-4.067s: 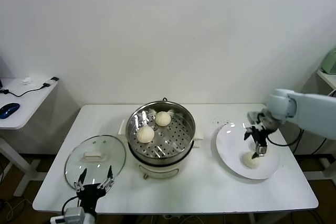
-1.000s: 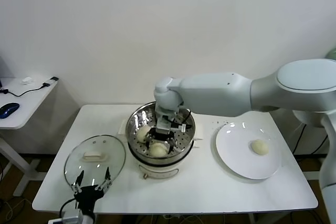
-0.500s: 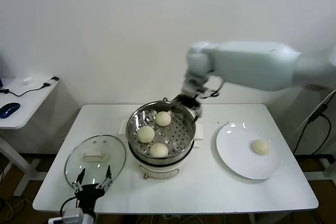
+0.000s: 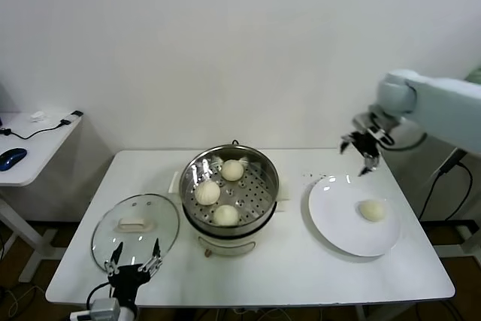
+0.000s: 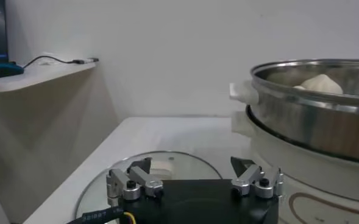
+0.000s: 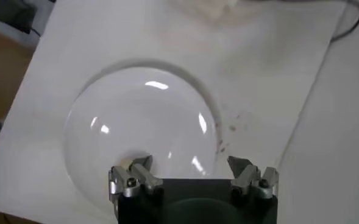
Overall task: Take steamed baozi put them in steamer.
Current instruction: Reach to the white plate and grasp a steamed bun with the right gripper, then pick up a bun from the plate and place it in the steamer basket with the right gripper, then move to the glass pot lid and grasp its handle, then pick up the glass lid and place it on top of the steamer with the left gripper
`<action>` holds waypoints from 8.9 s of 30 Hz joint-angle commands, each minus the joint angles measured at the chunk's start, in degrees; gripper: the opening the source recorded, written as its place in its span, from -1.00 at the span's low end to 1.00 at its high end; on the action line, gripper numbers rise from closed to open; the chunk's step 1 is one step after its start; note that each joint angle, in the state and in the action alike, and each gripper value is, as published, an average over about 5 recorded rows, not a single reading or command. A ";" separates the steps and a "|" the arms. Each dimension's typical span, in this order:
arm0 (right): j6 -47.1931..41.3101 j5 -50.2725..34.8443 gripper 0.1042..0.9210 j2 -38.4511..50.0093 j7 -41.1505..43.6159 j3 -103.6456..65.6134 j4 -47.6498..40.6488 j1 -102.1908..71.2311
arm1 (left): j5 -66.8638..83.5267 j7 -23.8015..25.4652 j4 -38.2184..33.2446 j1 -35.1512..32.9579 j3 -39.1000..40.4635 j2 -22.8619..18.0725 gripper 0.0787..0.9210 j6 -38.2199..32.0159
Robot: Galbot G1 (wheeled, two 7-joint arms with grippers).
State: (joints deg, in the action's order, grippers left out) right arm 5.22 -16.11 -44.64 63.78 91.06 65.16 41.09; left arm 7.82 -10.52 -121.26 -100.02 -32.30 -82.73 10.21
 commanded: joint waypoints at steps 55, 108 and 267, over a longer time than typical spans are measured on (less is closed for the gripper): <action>-17.79 -25.49 0.28 0.93 -5.52 12.59 12.04 17.18 | -2.75 0.53 -0.26 -2.02 0.62 -0.85 0.77 0.17; -29.87 -35.49 0.72 -21.71 -22.49 3.67 14.11 1.67 | -1.08 0.23 -1.40 -1.74 0.82 0.27 0.77 -0.83; 3.12 4.52 0.76 -31.21 -64.59 -125.35 31.35 -125.79 | -64.25 15.22 -5.77 20.22 1.71 23.59 -0.87 10.72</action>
State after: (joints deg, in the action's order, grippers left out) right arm 7.69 -12.45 -75.81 -0.89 -34.47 96.20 -84.35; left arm -61.48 -0.92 -117.24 -78.15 -28.81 -62.23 19.00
